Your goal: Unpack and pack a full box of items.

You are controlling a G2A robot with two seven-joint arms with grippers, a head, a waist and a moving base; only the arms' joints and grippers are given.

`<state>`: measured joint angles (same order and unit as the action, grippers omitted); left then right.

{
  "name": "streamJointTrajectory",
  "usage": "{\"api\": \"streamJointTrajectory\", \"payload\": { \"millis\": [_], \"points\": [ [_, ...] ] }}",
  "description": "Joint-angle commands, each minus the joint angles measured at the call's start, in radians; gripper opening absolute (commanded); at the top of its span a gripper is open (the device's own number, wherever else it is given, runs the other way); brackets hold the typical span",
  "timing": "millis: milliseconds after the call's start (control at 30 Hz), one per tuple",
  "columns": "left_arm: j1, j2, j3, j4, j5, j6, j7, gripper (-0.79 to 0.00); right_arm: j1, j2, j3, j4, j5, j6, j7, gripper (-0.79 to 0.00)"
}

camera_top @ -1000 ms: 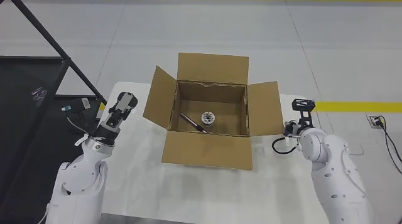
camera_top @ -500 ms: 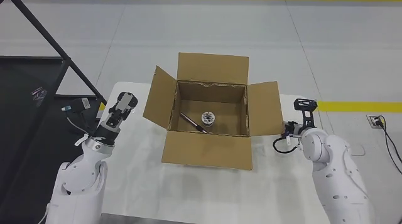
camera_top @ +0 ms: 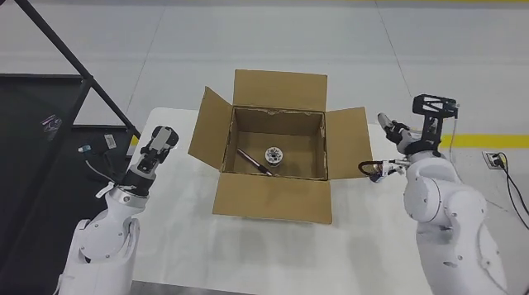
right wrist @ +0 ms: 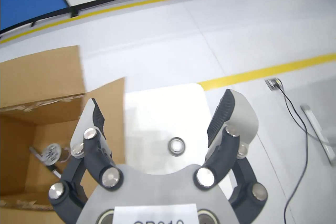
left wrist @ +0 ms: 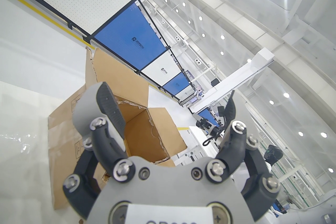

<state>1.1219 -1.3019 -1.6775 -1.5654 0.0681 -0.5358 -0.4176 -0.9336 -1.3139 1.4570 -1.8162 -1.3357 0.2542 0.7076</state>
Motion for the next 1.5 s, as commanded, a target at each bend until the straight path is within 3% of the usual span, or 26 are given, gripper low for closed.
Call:
{"api": "streamJointTrajectory", "payload": {
  "millis": [0,233,433,600,700,1467],
  "points": [
    [0.006,0.002,-0.004,0.000,-0.008,-0.003,0.004,0.000,0.052,-0.004,-0.074,0.018,-0.010,-0.078,0.033,0.000],
    [0.022,0.011,-0.026,0.008,-0.034,-0.017,0.015,0.000,0.303,-0.042,-0.327,0.244,0.054,-0.256,0.165,0.000],
    [0.028,0.017,-0.045,0.014,-0.052,-0.020,0.015,0.000,0.497,-0.104,-0.514,0.529,0.150,-0.286,0.204,0.000],
    [0.028,0.017,-0.045,0.014,-0.052,-0.020,0.015,0.000,0.595,-0.153,-0.610,0.708,0.214,-0.284,0.218,0.000],
    [0.028,0.017,-0.045,0.014,-0.052,-0.020,0.015,0.000,0.634,-0.172,-0.636,0.765,0.239,-0.281,0.251,0.000],
    [0.028,0.017,-0.045,0.014,-0.052,-0.020,0.015,0.000,0.634,-0.172,-0.636,0.765,0.239,-0.281,0.251,0.000]
  ]
}}
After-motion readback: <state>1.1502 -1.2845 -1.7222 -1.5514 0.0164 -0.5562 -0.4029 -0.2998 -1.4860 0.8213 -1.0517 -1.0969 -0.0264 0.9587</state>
